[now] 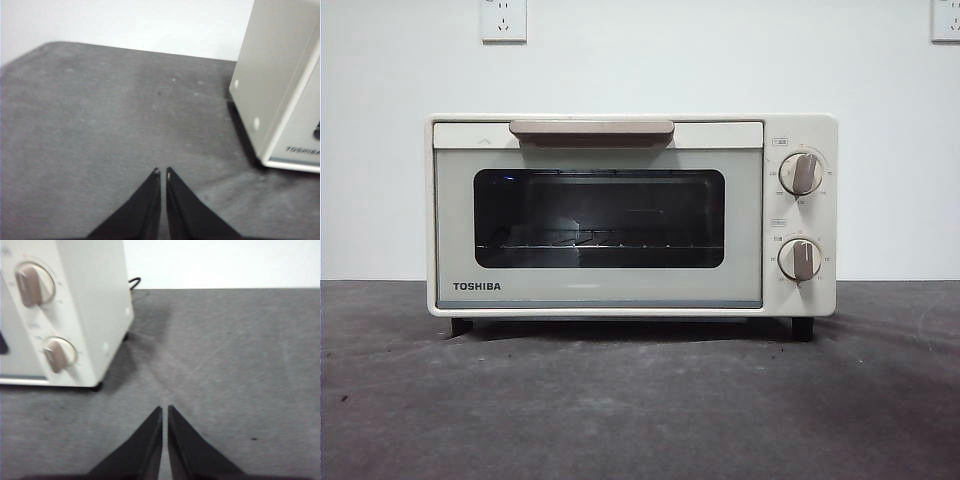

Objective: The left arm flap open the oven, the right arm pick bread and place it into oven, the left arm flap close the oven

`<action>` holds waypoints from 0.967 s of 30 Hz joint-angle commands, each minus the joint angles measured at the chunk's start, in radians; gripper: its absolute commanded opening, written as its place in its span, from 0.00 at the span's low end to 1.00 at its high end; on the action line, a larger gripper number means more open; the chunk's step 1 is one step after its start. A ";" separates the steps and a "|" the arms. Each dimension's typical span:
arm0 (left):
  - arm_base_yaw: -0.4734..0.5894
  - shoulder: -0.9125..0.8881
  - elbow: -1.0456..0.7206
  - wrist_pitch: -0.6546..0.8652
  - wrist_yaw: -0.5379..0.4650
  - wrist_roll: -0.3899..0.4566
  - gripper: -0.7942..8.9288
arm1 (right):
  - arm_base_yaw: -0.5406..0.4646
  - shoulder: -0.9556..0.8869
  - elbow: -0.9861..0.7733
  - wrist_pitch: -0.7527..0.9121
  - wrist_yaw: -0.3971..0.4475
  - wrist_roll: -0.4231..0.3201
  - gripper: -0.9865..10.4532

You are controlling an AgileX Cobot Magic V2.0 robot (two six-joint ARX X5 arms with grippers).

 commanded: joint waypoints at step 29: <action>-0.161 0.517 0.715 -0.304 0.332 -0.168 0.10 | 0.002 0.356 0.678 -0.350 -0.301 0.166 0.10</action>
